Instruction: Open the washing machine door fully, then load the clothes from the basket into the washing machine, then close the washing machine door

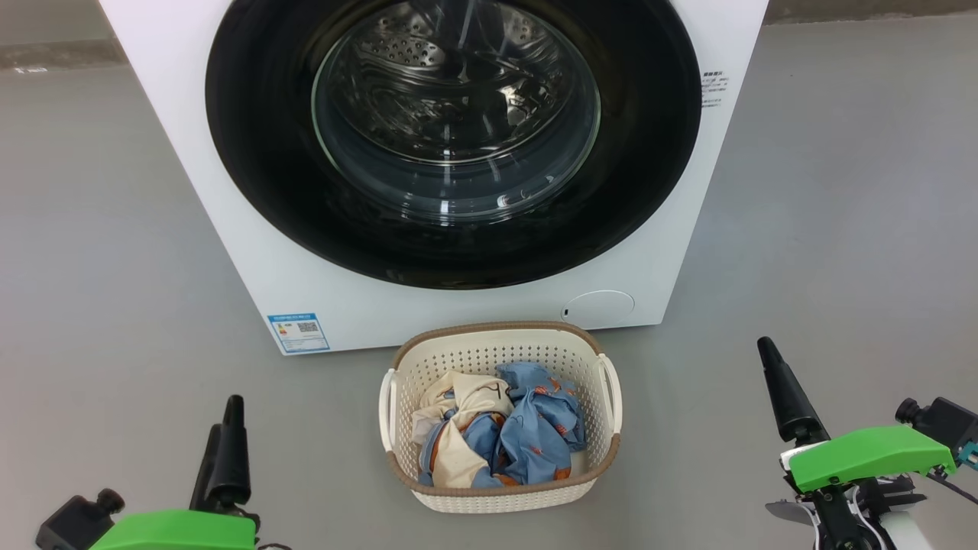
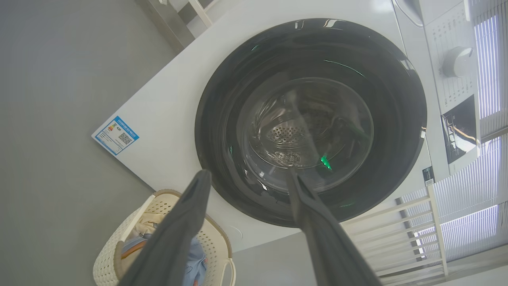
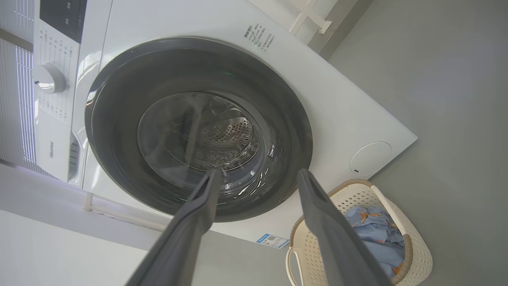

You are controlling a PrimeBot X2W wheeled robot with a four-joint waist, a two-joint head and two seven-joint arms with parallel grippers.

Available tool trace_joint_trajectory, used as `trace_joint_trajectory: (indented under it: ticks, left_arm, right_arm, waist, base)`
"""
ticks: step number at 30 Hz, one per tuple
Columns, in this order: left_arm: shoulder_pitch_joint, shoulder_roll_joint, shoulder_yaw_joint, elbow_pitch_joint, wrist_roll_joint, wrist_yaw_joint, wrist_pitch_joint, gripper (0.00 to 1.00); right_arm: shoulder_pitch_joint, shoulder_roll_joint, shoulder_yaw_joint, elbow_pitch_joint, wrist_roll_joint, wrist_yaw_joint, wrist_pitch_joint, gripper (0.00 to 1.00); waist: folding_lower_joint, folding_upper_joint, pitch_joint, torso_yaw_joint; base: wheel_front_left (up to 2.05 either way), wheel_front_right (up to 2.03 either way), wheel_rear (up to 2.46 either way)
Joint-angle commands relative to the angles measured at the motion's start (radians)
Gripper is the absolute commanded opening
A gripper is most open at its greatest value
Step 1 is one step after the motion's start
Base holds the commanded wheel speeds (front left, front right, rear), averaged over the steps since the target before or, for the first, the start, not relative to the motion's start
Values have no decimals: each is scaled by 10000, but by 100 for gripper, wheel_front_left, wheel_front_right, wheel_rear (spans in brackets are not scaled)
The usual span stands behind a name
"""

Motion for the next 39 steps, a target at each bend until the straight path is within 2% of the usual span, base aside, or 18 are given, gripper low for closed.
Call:
trace_joint_trajectory:
  ticks: [1, 16, 39]
  left_arm:
    - [-461, 180, 74, -286, 355, -42, -119, 100]
    - [-558, 68, -26, -189, 2507, -53, -560, 100]
    - [-761, -18, 36, 305, 5306, 27, -1207, 100]
  right_arm:
    - [-565, -125, 135, -323, -395, 27, -147, 100]
    - [-716, 0, 531, -376, -2924, 34, -587, 100]
    - [-1015, -252, 1359, -348, -5507, 44, -1233, 100]
  waist:
    - [0, -1, -5, 4]
    - [0, -1, -44, -20]
    - [0, -1, -96, -6]
  base:
    - [0, 0, 0]
    - [0, 0, 0]
    - [0, 0, 0]
